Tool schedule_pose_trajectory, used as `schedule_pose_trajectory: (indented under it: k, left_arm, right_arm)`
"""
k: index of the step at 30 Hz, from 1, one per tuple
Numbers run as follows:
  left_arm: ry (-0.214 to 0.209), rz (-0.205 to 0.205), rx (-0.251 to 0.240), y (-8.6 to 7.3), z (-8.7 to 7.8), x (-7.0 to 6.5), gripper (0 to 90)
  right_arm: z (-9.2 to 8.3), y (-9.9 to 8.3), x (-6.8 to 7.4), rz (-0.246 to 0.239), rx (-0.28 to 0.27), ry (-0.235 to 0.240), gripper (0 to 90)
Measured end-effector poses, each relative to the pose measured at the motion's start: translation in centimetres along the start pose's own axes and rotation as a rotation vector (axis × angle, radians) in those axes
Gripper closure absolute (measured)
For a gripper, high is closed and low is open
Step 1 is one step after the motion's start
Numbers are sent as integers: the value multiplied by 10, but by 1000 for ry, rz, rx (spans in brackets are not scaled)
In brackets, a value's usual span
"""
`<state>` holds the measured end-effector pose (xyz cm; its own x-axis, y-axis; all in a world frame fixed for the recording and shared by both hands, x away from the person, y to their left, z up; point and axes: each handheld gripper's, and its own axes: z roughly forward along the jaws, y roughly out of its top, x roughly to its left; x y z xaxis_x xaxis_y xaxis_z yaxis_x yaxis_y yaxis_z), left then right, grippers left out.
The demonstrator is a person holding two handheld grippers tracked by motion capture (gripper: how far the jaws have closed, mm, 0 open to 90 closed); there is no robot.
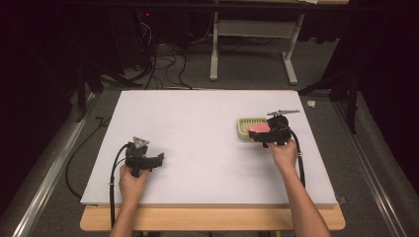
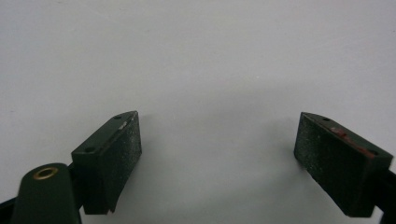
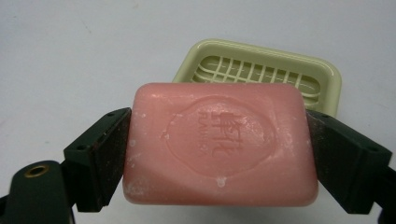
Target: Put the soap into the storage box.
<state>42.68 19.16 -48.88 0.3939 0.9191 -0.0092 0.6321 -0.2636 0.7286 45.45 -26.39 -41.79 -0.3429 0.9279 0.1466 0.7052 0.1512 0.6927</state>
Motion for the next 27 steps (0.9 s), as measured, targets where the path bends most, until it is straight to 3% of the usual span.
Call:
schedule_pose_trajectory:
  k: [20, 27]
  left_arm:
    - [-1, 0, 1, 0, 0, 0, 153]
    - [-1, 0, 0, 0, 0, 0, 153]
  right_arm:
    - [29, 17, -2, 52, 78, -55, 137]
    - [38, 20, -1, 46, 94, -75, 137]
